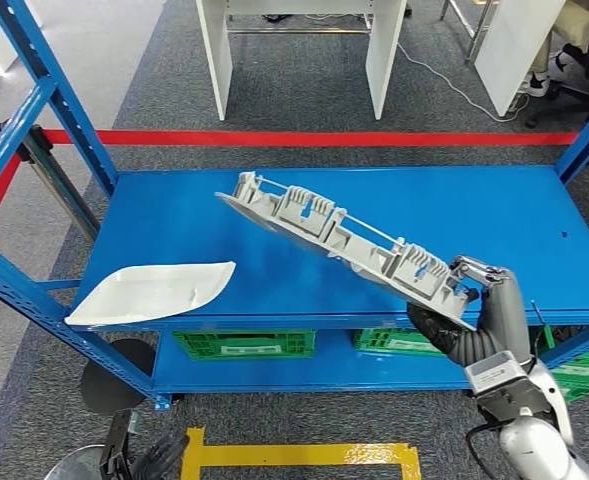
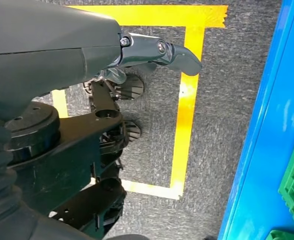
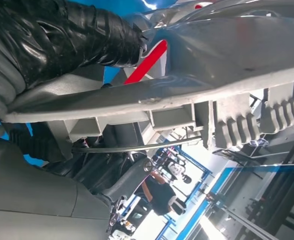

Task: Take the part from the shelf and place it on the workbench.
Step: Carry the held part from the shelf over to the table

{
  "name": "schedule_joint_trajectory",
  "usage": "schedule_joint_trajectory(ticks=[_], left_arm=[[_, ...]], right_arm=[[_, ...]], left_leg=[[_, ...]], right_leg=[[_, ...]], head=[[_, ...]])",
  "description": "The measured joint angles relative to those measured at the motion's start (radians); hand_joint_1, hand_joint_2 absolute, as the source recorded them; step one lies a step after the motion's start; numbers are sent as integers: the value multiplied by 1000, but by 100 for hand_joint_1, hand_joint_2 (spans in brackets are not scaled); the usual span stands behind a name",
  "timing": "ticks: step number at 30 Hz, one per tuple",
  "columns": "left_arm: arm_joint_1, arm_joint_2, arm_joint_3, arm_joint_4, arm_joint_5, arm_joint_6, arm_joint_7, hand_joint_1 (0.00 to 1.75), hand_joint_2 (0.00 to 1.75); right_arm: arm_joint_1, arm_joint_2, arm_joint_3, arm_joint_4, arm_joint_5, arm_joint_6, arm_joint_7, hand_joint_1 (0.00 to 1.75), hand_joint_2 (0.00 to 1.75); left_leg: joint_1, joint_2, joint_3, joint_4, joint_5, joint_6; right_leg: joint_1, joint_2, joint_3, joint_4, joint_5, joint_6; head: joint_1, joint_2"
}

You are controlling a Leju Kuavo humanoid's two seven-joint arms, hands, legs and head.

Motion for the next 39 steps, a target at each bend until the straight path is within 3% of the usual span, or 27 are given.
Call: schedule_joint_trajectory(ticks=[11, 14, 17, 19, 21, 22, 23, 24, 26, 28, 31, 33, 37, 38, 39], left_arm=[[0, -6, 22, 2, 1, 16, -7, 0, 0], [0, -6, 23, 2, -1, 18, -6, 0, 0], [-2, -7, 25, 2, -7, 21, -4, 0, 0], [-8, -10, 26, 2, -13, 22, 2, 0, 0], [-13, -11, 27, 2, -15, 16, 19, 0, 0], [-14, -12, 27, 2, -12, 8, 33, 0, 0], [-14, -12, 29, 3, -3, -8, 53, 0, 0], [-14, -13, 32, 3, 9, -27, 75, 0, 0], [-14, -16, 44, 3, 39, -75, 121, 0, 0], [-15, -16, 58, 4, 60, -110, 150, 0, 0], [-12, -15, 69, 5, 71, -128, 166, 0, 0], [-12, -14, 72, 5, 73, -130, 168, 0, 0], [-13, -13, 77, 6, 73, -130, 170, 0, 0], [-11, -13, 77, 6, 73, -130, 170, 0, 0], [-11, -13, 77, 6, 74, -130, 171, 0, 0]], right_arm=[[9, 0, -1, -16, -10, 0, 3, 175, 175], [11, 0, -1, -20, -13, 0, 4, 175, 175], [12, 0, -4, -29, -14, 0, 5, 175, 175], [12, -1, -8, -35, -14, -1, 5, 175, 175], [14, -1, -12, -37, -14, 0, 5, 175, 175], [16, -1, -13, -37, -14, 0, 5, 175, 175], [17, -1, -13, -37, -15, 2, 5, 175, 175], [16, -1, -13, -37, -17, 5, 4, 175, 175], [10, -1, -15, -36, -22, 12, 2, 175, 175], [3, 0, -16, -36, -27, 18, -1, 175, 175], [-2, 0, -17, -35, -31, 22, -3, 175, 175], [-4, -1, -18, -35, -31, 23, -3, 175, 175], [-6, 0, -18, -35, -31, 23, -3, 175, 175], [-6, 0, -18, -35, -31, 23, -3, 175, 175], [-6, 0, -18, -35, -31, 23, -3, 175, 175]], left_leg=[[-5, 0, -2, 6, -2, 3], [-7, -1, -6, 11, -4, 9], [-1, -3, -4, -1, 4, 21], [5, -5, -1, -11, 12, 30], [5, -9, -3, -11, 13, 33], [5, -12, -3, -10, 12, 32], [6, -15, -3, -9, 11, 31], [7, -18, -2, -6, 9, 28], [12, -26, 1, 1, 0, 16], [12, -33, -6, 14, -7, 1], [13, -37, -18, 22, -8, -14], [16, -29, -31, 53, -31, -22], [15, -19, -146, 287, -127, -24], [13, -19, -162, 313, -124, -20], [11, -19, -161, 300, -101, -13]], right_leg=[[-5, -1, -1, -1, 2, 3], [-7, -2, -1, -2, 4, 8], [-7, 2, -10, 6, -6, 16], [-8, 20, -50, 82, -51, 18], [-8, 34, -122, 226, -110, 20], [-9, 36, -153, 283, -122, 21], [-10, 36, -169, 303, -114, 22], [-11, 37, -164, 281, -86, 23], [-14, 41, -114, 156, -9, 26], [-13, 48, -67, 57, 24, 21], [-9, 50, -61, 42, 12, -1], [-8, 45, -59, 41, 10, -16], [2, 36, -55, 40, 6, -35], [7, 36, -54, 40, 5, -37], [12, 35, -51, 40, 3, -39]], head=[[0, 0], [0, 0], [1, 0], [4, 0], [6, 0], [7, 0], [7, 0], [7, 0], [8, 0], [10, 0], [8, 0], [5, 0], [1, 0], [1, 0], [1, 0]])
